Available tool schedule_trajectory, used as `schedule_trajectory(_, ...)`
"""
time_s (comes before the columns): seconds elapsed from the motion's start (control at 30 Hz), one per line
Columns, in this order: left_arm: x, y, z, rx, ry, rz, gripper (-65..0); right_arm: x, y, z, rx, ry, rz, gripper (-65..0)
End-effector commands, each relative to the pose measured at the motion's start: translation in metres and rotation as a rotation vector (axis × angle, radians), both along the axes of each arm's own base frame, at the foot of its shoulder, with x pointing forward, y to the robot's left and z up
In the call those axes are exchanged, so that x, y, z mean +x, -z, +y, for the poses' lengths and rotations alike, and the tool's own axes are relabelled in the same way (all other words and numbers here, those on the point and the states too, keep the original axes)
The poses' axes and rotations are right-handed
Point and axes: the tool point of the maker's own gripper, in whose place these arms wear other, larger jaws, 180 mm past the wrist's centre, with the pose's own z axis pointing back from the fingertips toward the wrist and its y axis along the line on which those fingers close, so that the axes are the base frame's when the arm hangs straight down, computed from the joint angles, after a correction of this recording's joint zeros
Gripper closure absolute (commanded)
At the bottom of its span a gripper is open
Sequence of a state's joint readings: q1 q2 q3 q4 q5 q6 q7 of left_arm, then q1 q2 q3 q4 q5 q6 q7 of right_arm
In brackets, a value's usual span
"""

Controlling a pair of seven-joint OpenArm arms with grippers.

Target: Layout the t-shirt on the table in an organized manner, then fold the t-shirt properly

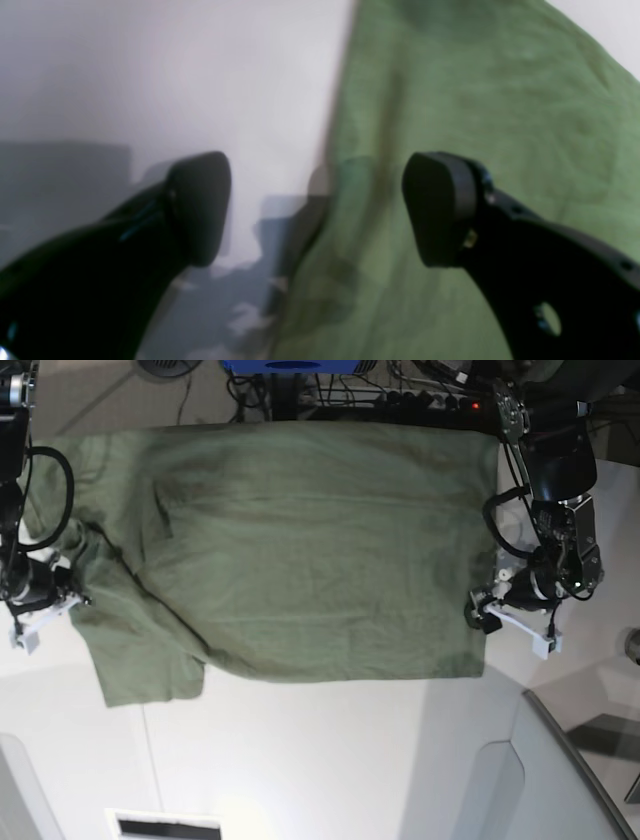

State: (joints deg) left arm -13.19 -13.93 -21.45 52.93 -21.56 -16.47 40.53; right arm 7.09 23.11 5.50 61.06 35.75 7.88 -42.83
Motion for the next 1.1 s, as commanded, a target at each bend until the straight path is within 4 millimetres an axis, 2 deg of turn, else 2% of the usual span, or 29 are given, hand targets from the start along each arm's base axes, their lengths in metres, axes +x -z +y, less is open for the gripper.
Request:
schedule_trajectory(0.0, 0.006, -0.003, -0.002, 0.008, 0.028, -0.002, -54.0, 0.015, -0.015, -0.009, -0.015, 0.005, -0.049, 0.0)
schedule_trajectory(0.17, 0.000, 0.015, -0.018, 0.001, 0.059, 0.016, -53.8, 0.015, -0.015, -0.008, -0.015, 0.004, -0.050, 0.0)
schedule_trajectory(0.23, -0.001, 0.017, -0.018, 0.001, 0.058, 0.018, -50.0, 0.015, -0.015, -0.009, -0.016, 0.004, -0.050, 0.0)
schedule_trajectory(0.3, -0.002, 0.017, -0.018, 0.001, 0.056, 0.017, -37.4, 0.015, -0.015, -0.009, -0.016, 0.004, -0.050, 0.0)
schedule_trajectory(0.43, -0.001, 0.015, -0.013, 0.007, 0.052, 0.015, -0.2, 0.014, -0.015, -0.009, -0.016, 0.004, -0.048, 0.0)
schedule_trajectory(0.53, 0.000, 0.013, -0.012, 0.009, 0.050, 0.010, 0.0, 0.014, -0.014, -0.009, -0.014, 0.004, -0.048, 0.0)
schedule_trajectory(0.6, 0.005, 0.006, -0.012, 0.021, 0.060, -0.015, 0.0, 0.014, -0.014, -0.009, -0.014, 0.004, -0.048, 0.0)
schedule_trajectory(0.67, 0.015, -0.011, -0.016, 0.042, 0.083, -0.066, 0.0, 0.015, -0.015, -0.009, -0.015, 0.005, -0.050, 0.0)
schedule_trajectory(0.8, 0.014, -0.038, -0.023, 0.095, 0.143, -0.118, 0.0, 0.014, -0.014, -0.009, -0.016, 0.004, -0.048, 0.0)
schedule_trajectory(0.97, -0.002, -0.061, -0.030, 0.153, 0.206, -0.147, 0.0, 0.014, -0.014, -0.008, -0.014, 0.004, -0.048, 0.0)
schedule_trajectory(1.07, -0.022, -0.066, -0.033, 0.183, 0.243, -0.127, 0.0, 0.014, -0.014, -0.008, -0.014, 0.004, -0.049, 0.0)
